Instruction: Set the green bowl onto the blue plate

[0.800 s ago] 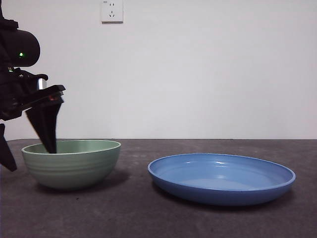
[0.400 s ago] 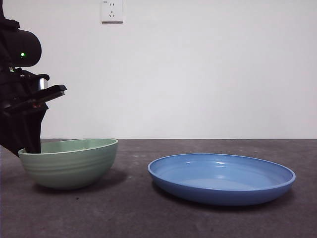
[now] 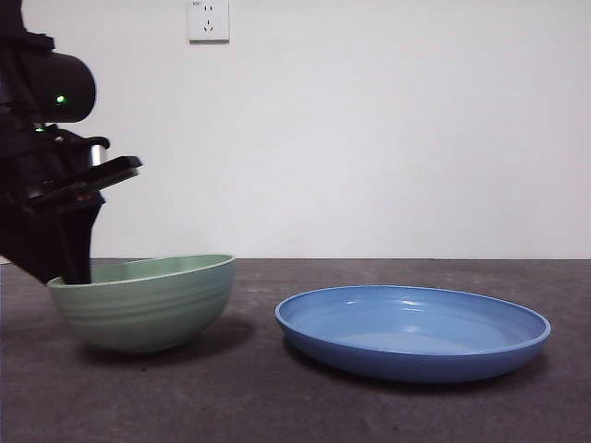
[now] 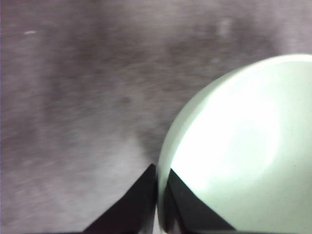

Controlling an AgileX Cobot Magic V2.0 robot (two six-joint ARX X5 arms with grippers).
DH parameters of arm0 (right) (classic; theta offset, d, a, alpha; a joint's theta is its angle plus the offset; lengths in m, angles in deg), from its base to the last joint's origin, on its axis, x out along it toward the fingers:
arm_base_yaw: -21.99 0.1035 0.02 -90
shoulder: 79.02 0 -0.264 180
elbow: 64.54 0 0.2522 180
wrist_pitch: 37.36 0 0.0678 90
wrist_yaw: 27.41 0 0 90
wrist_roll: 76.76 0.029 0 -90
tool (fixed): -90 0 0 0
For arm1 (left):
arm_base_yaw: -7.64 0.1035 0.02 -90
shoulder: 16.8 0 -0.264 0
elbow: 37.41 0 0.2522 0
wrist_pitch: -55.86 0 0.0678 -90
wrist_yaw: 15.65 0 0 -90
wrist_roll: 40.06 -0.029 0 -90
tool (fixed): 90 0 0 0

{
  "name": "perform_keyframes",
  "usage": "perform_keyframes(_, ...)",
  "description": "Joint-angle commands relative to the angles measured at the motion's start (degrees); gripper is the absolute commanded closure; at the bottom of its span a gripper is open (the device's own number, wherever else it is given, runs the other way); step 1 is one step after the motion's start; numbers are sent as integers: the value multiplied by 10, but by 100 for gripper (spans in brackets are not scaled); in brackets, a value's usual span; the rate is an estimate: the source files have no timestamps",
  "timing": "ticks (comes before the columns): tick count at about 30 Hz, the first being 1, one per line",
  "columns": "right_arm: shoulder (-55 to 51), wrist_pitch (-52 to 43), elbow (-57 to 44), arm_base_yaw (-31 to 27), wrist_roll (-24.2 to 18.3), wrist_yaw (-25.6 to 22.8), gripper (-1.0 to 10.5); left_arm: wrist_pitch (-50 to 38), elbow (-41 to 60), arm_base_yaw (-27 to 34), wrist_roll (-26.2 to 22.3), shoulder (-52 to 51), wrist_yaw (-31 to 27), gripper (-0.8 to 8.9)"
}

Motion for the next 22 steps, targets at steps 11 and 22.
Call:
perform_keyframes(11, 2, -5, 10, 2, 4, 0, 348, 25, -158, -89, 58, 15, -10, 796)
perform_keyframes(22, 2, -5, 10, 2, 6, 1, 348, 47, -270, -181, 64, 113, -10, 796)
